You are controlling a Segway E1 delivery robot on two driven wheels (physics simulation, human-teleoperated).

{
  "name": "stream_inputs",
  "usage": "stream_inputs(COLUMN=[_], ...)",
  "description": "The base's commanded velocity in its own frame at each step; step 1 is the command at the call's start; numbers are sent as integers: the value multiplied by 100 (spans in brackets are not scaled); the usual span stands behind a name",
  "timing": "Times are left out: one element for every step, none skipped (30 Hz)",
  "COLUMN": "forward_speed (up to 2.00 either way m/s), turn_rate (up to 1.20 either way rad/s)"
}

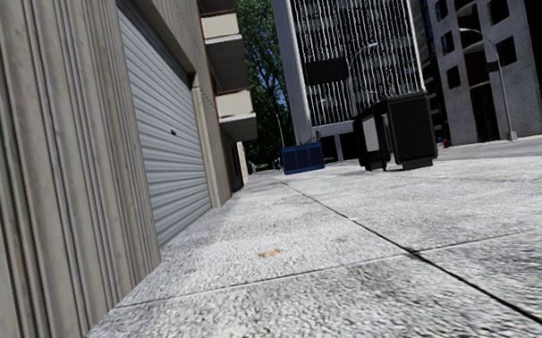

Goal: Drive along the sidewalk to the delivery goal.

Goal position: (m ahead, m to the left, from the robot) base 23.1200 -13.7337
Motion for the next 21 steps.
stream_inputs(forward_speed=[200,200,200,200,200,200,200,200,200,200,200,200,200,200,200,200,200,200,200,200,200], turn_rate=[0,0,0,0,0,0,0,0,0,0,0,0,0,0,0,0,0,0,0,0,0])
